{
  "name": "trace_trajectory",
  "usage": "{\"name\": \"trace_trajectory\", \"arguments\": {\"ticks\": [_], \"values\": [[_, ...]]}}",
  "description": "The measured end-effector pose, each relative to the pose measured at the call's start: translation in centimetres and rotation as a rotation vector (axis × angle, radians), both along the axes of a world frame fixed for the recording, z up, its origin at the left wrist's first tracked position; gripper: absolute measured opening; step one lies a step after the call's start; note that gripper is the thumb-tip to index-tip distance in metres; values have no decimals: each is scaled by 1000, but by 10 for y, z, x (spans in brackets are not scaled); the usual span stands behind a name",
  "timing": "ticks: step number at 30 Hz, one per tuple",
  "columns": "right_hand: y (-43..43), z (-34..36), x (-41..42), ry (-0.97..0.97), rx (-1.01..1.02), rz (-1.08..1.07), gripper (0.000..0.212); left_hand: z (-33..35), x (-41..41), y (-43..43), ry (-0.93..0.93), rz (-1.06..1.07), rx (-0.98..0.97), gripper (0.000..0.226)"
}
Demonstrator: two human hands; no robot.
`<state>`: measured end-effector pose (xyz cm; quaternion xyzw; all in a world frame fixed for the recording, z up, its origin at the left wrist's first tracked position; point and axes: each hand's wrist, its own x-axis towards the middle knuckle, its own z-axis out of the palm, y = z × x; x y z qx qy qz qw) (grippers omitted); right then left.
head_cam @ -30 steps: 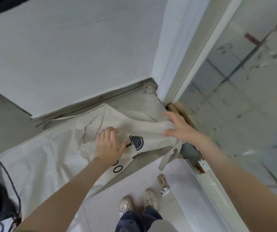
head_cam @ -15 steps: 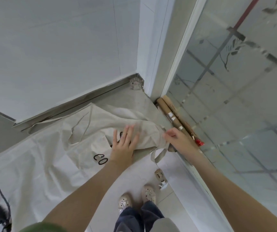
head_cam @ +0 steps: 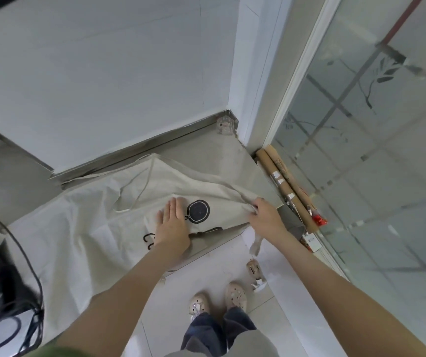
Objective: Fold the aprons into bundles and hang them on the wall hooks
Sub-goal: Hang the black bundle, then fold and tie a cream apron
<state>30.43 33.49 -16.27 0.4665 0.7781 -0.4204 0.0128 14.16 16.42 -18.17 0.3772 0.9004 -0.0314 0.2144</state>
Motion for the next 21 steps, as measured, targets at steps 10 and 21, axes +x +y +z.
{"name": "trace_trajectory", "arguments": {"ticks": [10,21], "values": [[42,48,0,370,-186,-59,18,9,-33,-61,-48,-202,-171,88],[61,50,4,-442,-239,251,27,40,-54,-24,-509,-79,-159,92]]}}
